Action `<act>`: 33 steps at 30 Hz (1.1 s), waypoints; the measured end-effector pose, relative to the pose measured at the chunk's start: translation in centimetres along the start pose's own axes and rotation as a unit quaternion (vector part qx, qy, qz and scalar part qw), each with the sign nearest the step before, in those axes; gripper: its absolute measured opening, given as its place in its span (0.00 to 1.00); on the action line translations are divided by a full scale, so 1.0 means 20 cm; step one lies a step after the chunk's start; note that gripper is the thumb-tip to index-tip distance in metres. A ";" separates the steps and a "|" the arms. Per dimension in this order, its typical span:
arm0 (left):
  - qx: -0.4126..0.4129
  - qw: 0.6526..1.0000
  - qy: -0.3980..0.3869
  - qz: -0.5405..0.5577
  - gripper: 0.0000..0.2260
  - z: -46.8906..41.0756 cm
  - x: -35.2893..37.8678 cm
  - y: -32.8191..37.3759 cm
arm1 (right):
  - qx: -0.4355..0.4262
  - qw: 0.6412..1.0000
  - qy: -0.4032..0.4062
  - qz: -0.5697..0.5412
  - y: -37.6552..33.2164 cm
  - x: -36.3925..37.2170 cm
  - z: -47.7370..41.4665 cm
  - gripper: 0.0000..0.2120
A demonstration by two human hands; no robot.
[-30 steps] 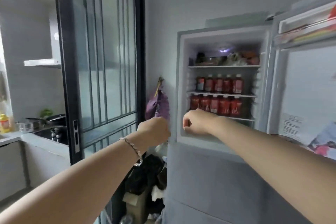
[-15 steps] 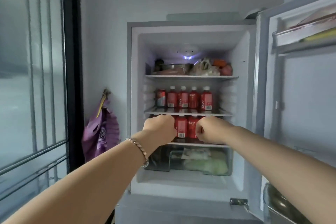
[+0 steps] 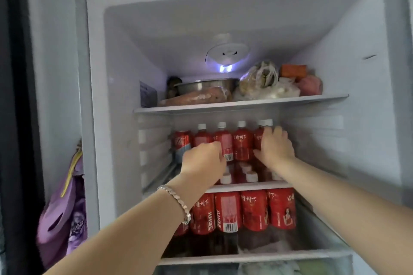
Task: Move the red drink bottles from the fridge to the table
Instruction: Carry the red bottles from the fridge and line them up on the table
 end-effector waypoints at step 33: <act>-0.152 0.971 0.095 0.157 0.07 -0.52 0.18 -0.21 | 0.011 0.993 -0.109 0.040 -0.01 0.40 -0.72 0.28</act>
Point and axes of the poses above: each hand's wrist, its own z-axis away from the middle knuckle, its own x-axis out of the palm, y = z × x, the point moved 10 cm from there along -z, towards the middle knuckle, and after that the axes turned 12 degrees about -z, right-handed, at the moved point
